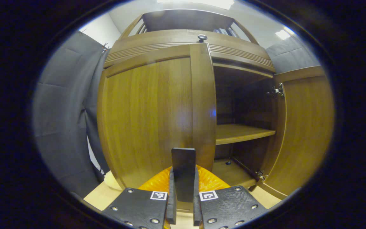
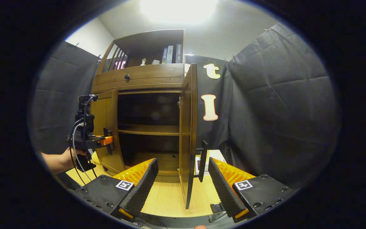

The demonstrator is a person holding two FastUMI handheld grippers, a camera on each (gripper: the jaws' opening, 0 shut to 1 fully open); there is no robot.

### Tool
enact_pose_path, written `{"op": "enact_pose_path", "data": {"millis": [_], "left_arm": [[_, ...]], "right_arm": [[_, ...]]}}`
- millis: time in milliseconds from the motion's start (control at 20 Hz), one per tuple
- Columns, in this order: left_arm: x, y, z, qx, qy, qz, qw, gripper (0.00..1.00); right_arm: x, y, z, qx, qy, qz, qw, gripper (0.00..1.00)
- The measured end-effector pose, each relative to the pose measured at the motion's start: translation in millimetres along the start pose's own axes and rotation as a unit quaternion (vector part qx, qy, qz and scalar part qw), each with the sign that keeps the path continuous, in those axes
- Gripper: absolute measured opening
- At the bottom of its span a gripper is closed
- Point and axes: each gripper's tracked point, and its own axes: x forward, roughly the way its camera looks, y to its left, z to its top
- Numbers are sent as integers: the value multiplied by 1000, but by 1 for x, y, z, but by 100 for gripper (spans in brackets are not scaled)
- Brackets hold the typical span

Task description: Open the right door of the double-door shoe cabinet with the right hand, and open the left door with the left hand.

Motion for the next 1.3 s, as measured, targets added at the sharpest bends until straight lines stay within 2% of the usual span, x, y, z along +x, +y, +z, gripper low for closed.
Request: {"op": "enact_pose_path", "data": {"millis": [350, 500, 550, 600, 700, 950, 1100, 1300], "left_arm": [[-15, 11, 17, 0, -5, 37, 999, 23], [-30, 22, 9, 0, -4, 44, 999, 23], [-36, 24, 8, 1, -3, 45, 999, 23], [-42, 28, 5, 0, -2, 45, 999, 23], [-50, 34, 3, -5, -1, 44, 999, 22], [-77, 57, 2, -4, 1, 38, 999, 22], [-93, 74, 1, 3, -1, 30, 1000, 22], [-106, 95, -4, 6, -5, 23, 1000, 22]], "right_arm": [[-19, 2, -6, -2, 0, 50, 999, 100], [-21, 6, -8, 0, 3, 62, 998, 97], [-21, 10, -7, 3, 1, 66, 998, 99], [-21, 15, -6, 5, 0, 71, 997, 96], [-20, 24, -5, 2, -1, 77, 997, 100], [-17, 62, 0, 8, -4, 96, 995, 99], [-16, 80, -1, 3, -3, 95, 995, 96], [-17, 109, 0, -2, -2, 104, 995, 99]]}}
